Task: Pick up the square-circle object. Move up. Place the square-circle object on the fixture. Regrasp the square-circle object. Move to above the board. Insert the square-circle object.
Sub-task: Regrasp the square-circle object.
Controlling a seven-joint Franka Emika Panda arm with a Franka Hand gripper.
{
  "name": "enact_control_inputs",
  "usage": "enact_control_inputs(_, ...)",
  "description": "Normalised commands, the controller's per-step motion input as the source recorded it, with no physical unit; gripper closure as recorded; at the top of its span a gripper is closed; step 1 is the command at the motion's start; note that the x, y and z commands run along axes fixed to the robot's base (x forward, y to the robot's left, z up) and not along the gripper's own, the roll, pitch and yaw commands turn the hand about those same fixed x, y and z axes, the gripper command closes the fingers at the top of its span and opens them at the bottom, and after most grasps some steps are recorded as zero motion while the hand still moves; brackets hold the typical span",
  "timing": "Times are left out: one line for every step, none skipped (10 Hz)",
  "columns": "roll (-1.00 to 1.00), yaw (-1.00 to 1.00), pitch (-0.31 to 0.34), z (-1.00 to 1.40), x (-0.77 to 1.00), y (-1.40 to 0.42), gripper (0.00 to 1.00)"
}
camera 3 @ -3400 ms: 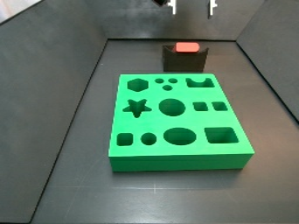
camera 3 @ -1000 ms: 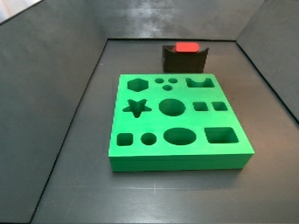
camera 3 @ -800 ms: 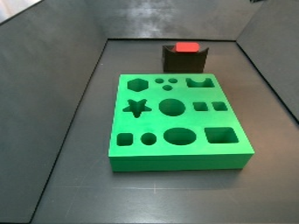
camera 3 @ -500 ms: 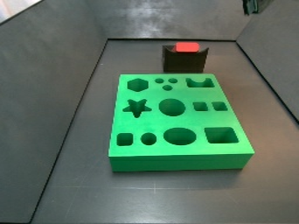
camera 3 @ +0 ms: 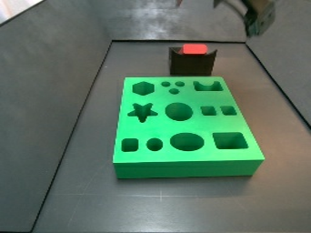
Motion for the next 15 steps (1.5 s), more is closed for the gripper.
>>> enact_control_inputs(0.10,0.11,-0.112,-1.00,0.07,0.06,0.00)
enact_control_inputs(0.09,0.07,-0.129,-1.00,0.07,0.06,0.00)
enact_control_inputs(0.08,0.04,-0.137,-1.00,0.08,0.05,0.00)
enact_control_inputs(0.07,0.00,-0.126,-1.00,0.09,0.05,0.00)
enact_control_inputs(0.07,-0.02,-0.108,-1.00,0.10,0.04,0.00)
enact_control_inputs(0.07,-0.04,-0.089,-1.00,0.11,0.04,0.00)
enact_control_inputs(0.07,-0.05,-0.061,-0.90,0.10,0.03,0.00)
enact_control_inputs(0.06,-0.05,-0.032,-0.70,0.09,0.02,0.00)
enact_control_inputs(0.07,-0.04,-0.022,-0.55,0.08,0.01,0.00)
enact_control_inputs(0.06,-0.03,-0.010,-0.36,0.07,0.01,0.00)
enact_control_inputs(0.06,-0.02,-0.003,-0.27,0.06,0.01,0.00)
enact_control_inputs(0.04,-0.01,0.011,-0.19,0.01,0.00,0.00)
enact_control_inputs(0.04,0.00,0.011,-0.19,0.01,0.00,0.00)
enact_control_inputs(0.04,0.00,0.011,-0.19,0.02,0.00,0.00)
enact_control_inputs(0.04,0.01,0.011,-0.19,0.02,0.00,0.00)
